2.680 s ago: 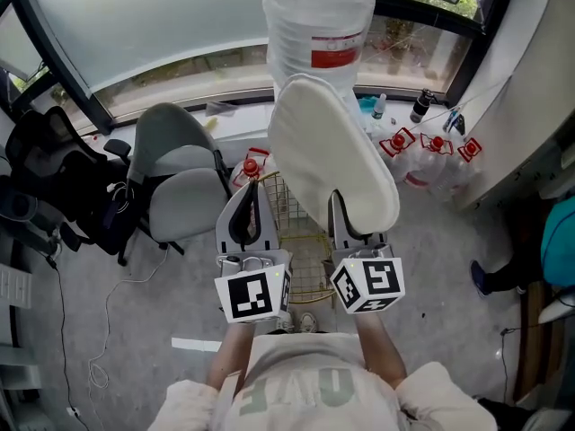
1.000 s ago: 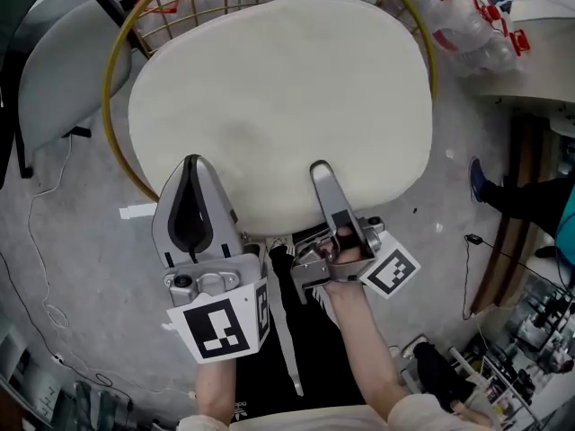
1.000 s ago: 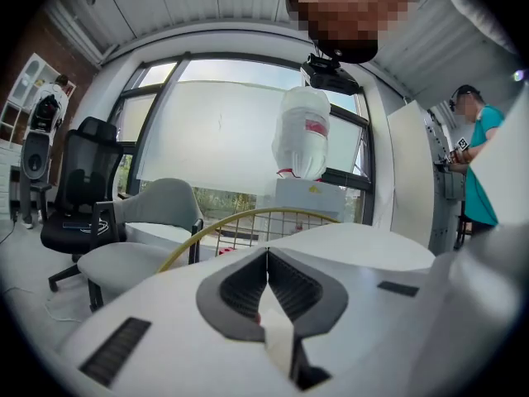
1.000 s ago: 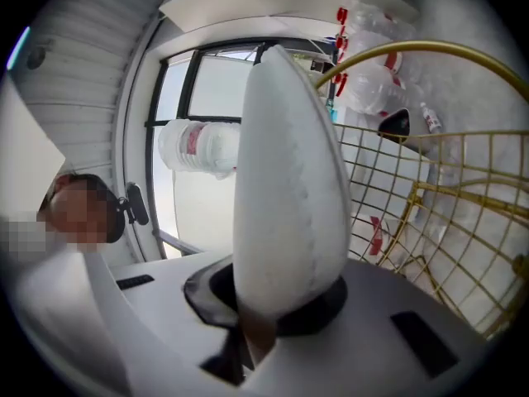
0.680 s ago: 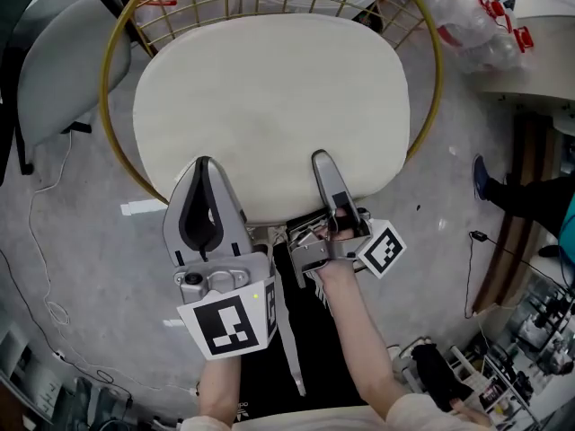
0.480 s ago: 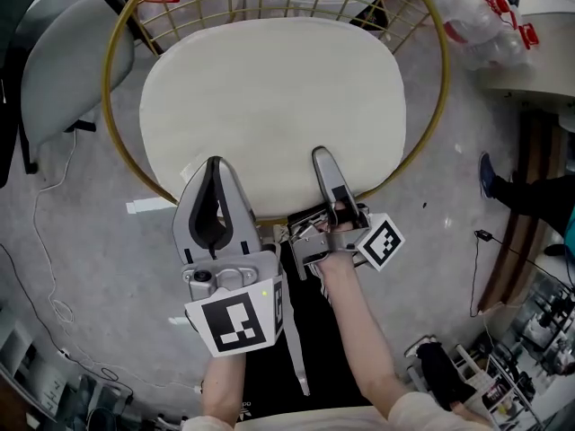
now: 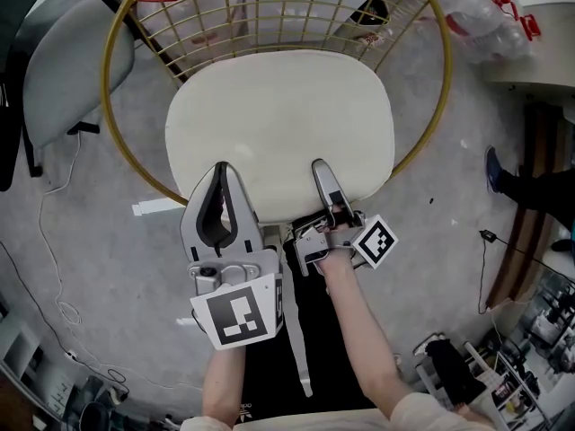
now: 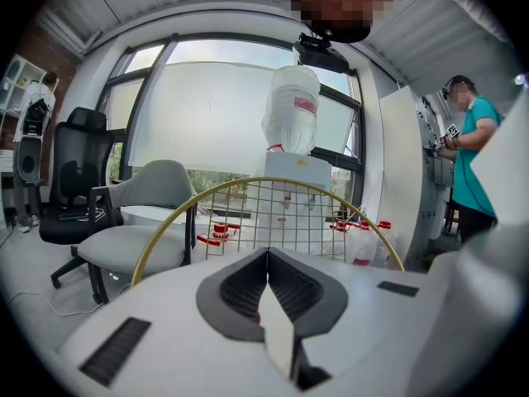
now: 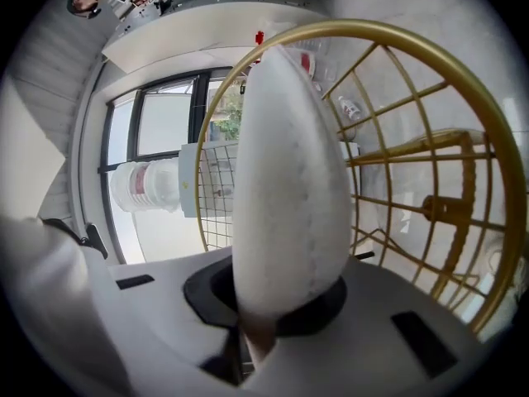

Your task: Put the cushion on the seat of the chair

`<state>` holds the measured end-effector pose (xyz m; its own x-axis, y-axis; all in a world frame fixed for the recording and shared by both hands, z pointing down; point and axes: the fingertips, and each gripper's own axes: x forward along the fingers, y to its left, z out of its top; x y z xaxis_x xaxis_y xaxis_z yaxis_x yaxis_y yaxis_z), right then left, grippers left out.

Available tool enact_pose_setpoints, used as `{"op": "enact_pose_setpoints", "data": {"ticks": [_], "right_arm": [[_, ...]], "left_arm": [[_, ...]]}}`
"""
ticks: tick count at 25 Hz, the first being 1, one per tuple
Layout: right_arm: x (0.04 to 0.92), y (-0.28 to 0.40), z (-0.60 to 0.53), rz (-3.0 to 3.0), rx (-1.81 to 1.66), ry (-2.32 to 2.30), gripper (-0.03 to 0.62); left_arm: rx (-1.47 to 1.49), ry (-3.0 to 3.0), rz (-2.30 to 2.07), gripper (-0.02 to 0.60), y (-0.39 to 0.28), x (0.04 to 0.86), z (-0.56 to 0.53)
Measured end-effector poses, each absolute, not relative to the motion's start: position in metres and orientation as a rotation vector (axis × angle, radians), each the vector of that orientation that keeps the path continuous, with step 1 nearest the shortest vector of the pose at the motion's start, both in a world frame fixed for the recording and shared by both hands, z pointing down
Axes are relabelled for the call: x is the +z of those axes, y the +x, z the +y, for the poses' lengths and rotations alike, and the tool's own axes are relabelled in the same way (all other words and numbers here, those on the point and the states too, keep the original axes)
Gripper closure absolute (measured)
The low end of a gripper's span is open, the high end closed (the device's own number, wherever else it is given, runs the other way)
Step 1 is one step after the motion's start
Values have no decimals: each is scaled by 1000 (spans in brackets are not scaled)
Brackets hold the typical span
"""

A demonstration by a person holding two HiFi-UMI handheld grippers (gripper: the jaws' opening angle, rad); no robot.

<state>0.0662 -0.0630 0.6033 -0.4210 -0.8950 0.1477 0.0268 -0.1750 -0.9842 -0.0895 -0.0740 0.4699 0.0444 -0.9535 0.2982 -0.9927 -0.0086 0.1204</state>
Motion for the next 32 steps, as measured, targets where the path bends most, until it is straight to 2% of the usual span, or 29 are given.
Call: {"op": "enact_pose_setpoints", "data": {"ticks": [9,18,32], "right_arm": [[635,92,-36,1292,-1699,-1132,540],[620,83,-53,1334,-1669,-1034,540],[662,85,-51,1293,-1750,-1211,540]], "left_arm": [[221,2040,-1963,568,-90,472,-68],[253,2052,-1944,568,-86,476,-68],[283,2020,-1940,568,-87,491,-71]]}}
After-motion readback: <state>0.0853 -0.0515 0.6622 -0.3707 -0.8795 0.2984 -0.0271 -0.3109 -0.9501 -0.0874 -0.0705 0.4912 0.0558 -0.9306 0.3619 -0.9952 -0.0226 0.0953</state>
